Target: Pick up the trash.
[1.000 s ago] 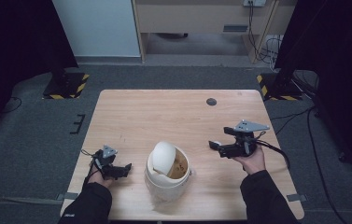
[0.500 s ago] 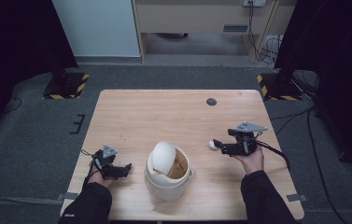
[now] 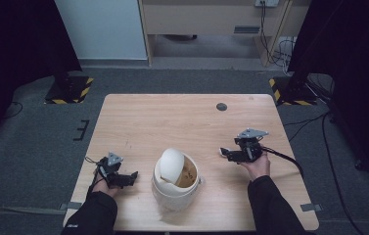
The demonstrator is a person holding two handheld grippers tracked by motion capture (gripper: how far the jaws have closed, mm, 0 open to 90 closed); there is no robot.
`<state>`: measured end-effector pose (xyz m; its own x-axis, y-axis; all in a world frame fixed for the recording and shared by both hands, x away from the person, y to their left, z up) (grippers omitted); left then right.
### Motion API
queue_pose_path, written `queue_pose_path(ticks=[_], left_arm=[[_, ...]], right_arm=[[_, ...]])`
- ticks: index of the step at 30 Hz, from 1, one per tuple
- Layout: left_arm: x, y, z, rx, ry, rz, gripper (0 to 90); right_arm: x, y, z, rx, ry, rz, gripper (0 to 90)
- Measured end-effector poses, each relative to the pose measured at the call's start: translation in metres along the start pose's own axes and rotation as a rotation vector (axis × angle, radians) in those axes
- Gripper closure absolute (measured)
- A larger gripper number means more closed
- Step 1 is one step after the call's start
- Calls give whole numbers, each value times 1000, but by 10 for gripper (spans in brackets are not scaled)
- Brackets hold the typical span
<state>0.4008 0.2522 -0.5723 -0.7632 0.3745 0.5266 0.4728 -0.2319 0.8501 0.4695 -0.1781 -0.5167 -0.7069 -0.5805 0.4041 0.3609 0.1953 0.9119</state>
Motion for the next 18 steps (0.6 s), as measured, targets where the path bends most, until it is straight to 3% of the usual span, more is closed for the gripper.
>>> queue_pose_path(ticks=[13,18], left_arm=[[0,0,0,0,-1,0,0],[0,0,0,0,-1,0,0]], right_arm=[[-20,-15,1,20,-33,63,279],[-25,-22,-1,44,-72,114,309]])
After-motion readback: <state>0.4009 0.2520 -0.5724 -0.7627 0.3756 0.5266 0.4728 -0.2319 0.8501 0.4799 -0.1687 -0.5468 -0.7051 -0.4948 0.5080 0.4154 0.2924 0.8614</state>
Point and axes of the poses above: each handheld gripper's, and its own axes: x roughly backward along the jaws, y roughly out of its top, z roughly to its left, the point moved 5 cm from there along -x, roughly forward along the jaws, and after that the axes turned 14 degrees about -z, right-handed, at the moved point
